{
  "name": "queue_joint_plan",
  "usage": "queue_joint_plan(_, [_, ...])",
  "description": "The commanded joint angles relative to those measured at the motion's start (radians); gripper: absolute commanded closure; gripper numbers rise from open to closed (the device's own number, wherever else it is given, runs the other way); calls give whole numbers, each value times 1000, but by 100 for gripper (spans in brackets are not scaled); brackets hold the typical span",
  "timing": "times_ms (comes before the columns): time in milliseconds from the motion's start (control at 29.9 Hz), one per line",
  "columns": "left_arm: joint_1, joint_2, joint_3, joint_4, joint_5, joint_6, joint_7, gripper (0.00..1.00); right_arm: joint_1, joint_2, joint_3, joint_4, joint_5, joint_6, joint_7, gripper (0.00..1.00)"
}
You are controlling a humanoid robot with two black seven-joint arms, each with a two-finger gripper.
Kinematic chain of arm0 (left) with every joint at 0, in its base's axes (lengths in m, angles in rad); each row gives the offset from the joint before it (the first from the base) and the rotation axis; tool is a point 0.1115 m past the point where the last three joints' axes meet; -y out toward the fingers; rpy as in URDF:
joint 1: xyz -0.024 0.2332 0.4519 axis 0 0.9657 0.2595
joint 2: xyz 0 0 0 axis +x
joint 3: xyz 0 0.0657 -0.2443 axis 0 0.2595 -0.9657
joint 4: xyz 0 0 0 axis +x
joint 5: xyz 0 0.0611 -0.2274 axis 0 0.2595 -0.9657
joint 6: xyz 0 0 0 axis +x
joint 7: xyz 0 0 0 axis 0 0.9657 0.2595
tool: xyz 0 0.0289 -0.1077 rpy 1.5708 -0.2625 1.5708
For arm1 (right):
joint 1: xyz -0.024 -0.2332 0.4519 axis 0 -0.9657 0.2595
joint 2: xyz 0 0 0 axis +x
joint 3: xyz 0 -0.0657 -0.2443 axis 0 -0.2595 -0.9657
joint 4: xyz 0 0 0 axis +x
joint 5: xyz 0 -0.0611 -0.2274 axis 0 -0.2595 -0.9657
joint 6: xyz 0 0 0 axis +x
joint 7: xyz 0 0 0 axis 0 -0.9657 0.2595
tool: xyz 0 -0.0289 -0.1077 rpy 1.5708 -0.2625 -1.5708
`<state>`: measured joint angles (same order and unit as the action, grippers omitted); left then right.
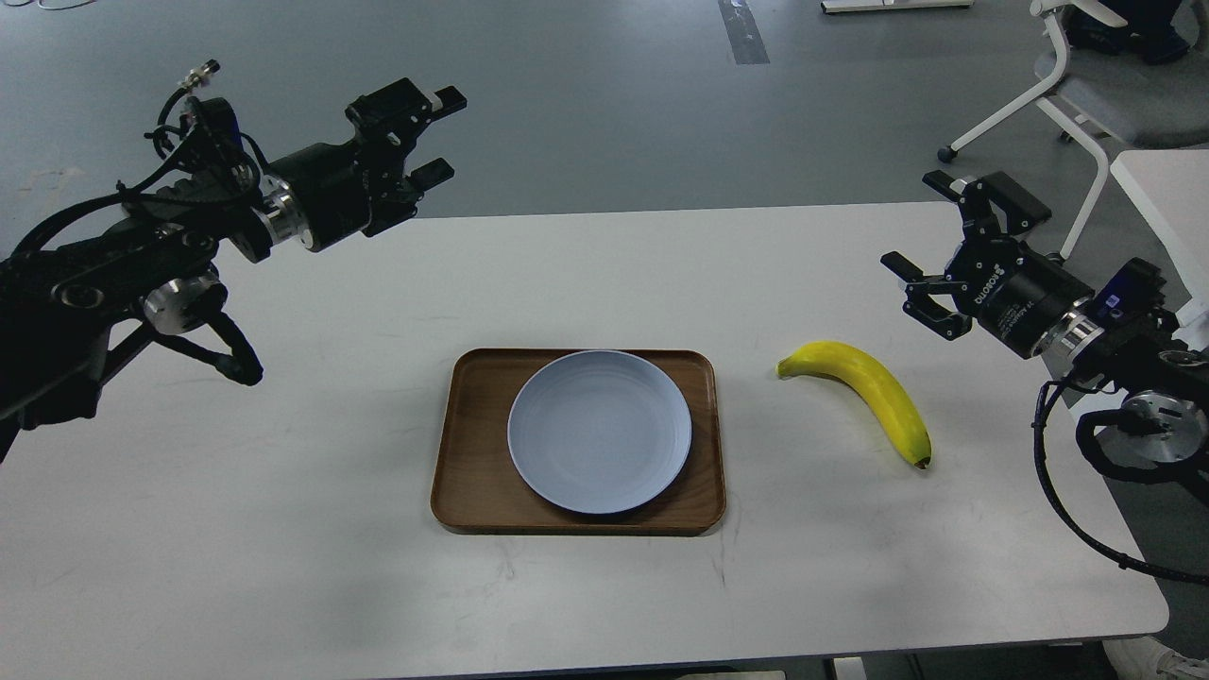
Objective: Place banana on plate with both arms
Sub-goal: 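Lower the right gripper onto the yellow banana and grasp it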
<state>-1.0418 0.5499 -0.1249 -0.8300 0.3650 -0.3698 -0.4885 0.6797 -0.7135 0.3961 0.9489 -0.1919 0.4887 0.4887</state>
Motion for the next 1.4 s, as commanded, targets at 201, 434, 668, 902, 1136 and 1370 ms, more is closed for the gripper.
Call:
queue_joint_plan(201, [311, 78, -392, 45, -112, -119, 0, 2, -3, -24, -13, 5, 0, 0, 0, 0])
queue_joint_plan(434, [381, 24, -435, 118, -126, -119, 0, 2, -12, -27, -20, 8, -14, 0, 0, 0])
queue_joint_plan(668, [376, -7, -440, 124, -120, -119, 0, 2, 78, -113, -45, 16, -242, 0, 0, 0])
queue_joint_plan(902, [376, -19, -435, 124, -109, -119, 0, 2, 294, -153, -193, 10, -708, 0, 0, 0])
queue_joint_plan(1136, [373, -8, -440, 124, -109, -119, 0, 2, 471, -101, -477, -81, -1069, 0, 0, 0])
queue_joint_plan(1370, [371, -5, -440, 124, -109, -119, 0, 2, 477, 23, -591, -194, -1206, -45, 0, 0])
